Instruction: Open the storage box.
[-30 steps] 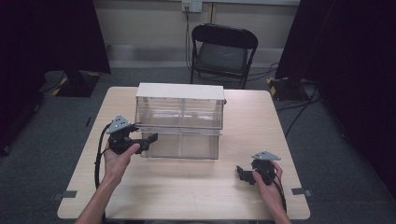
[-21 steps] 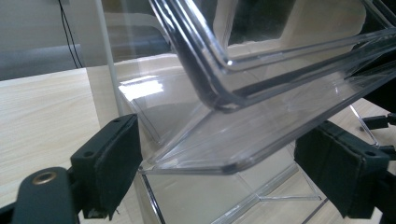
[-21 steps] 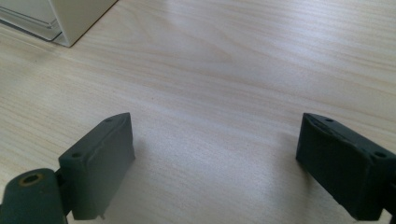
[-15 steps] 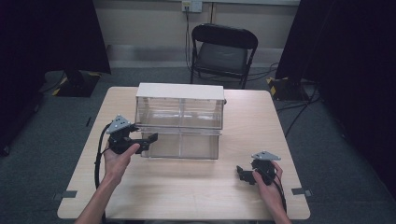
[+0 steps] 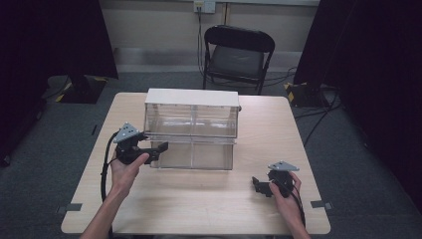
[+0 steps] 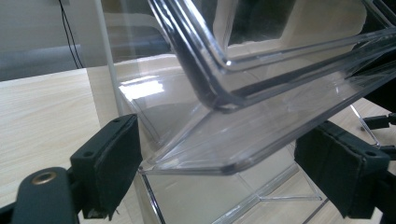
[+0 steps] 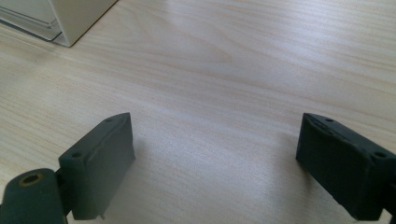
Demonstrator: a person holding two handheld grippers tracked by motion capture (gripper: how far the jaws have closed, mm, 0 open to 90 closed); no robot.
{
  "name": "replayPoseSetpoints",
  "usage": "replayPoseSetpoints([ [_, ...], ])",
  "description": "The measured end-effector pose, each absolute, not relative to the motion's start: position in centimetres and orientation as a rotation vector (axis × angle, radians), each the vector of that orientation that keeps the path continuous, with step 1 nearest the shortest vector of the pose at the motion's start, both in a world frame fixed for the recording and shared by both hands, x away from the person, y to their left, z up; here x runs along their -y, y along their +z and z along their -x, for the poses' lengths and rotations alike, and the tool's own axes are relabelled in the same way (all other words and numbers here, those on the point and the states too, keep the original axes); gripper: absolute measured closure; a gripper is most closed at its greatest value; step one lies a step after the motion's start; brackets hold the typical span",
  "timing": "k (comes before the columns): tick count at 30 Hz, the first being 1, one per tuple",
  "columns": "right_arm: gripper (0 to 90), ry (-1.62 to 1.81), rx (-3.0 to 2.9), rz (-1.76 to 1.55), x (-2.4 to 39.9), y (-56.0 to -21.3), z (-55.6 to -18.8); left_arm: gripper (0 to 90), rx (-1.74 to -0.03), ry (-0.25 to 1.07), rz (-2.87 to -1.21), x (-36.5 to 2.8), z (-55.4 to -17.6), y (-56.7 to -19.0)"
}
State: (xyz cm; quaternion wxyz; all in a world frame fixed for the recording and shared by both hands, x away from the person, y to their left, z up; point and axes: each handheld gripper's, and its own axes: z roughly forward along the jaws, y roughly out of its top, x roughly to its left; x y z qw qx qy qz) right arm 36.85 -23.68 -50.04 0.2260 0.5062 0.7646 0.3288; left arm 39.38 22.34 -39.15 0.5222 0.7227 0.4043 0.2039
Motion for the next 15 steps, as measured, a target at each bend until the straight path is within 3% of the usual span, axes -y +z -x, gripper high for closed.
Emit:
replayPoseSetpoints([
  [15, 10.5, 0.906, -2.108, -1.396, 23.68, -50.04, -36.85, 14.6, -0.967, 0.488, -1.731, -22.36, -39.42, -39.15],
])
